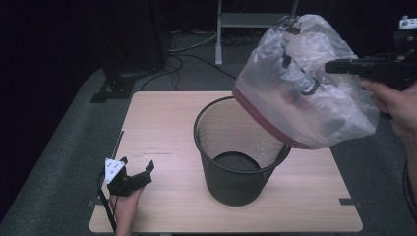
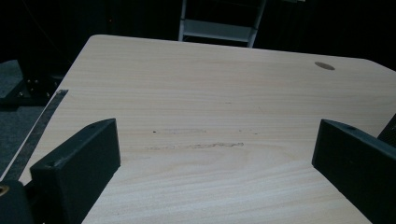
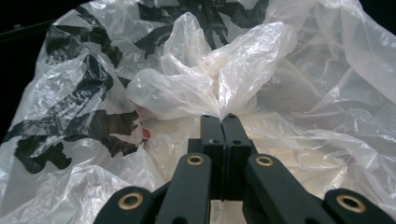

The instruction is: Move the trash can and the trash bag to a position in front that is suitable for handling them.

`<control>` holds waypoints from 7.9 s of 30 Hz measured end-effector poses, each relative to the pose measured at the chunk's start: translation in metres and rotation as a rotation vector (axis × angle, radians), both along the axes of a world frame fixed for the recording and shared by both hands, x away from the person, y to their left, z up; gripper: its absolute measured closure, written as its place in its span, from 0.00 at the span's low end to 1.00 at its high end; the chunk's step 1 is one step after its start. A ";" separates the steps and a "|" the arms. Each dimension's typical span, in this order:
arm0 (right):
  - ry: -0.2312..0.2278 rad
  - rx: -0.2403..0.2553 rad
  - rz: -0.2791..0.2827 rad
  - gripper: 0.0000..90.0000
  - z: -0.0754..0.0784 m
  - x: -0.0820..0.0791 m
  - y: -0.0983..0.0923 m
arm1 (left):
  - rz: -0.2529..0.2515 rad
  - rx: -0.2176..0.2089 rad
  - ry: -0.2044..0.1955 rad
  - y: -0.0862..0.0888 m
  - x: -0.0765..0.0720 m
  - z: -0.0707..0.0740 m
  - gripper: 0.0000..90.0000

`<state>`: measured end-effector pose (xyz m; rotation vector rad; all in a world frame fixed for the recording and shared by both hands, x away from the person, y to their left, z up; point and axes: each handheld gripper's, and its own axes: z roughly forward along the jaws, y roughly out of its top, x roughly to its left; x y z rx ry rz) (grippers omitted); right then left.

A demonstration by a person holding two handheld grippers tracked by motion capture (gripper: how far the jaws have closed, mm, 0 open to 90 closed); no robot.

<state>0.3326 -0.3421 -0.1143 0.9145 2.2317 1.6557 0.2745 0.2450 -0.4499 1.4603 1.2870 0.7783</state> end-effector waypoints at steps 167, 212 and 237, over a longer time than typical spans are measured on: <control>-0.143 0.050 0.171 0.35 -0.147 -0.013 0.061 | -0.929 -0.033 -0.266 -0.129 0.060 0.178 0.02; -0.148 0.142 0.101 0.33 -0.140 0.010 0.050 | -1.042 -0.116 -0.204 -0.136 0.089 0.195 0.03; -0.215 0.052 0.166 0.33 -0.164 -0.020 0.071 | -1.091 -0.014 -0.164 -0.143 0.074 0.172 0.03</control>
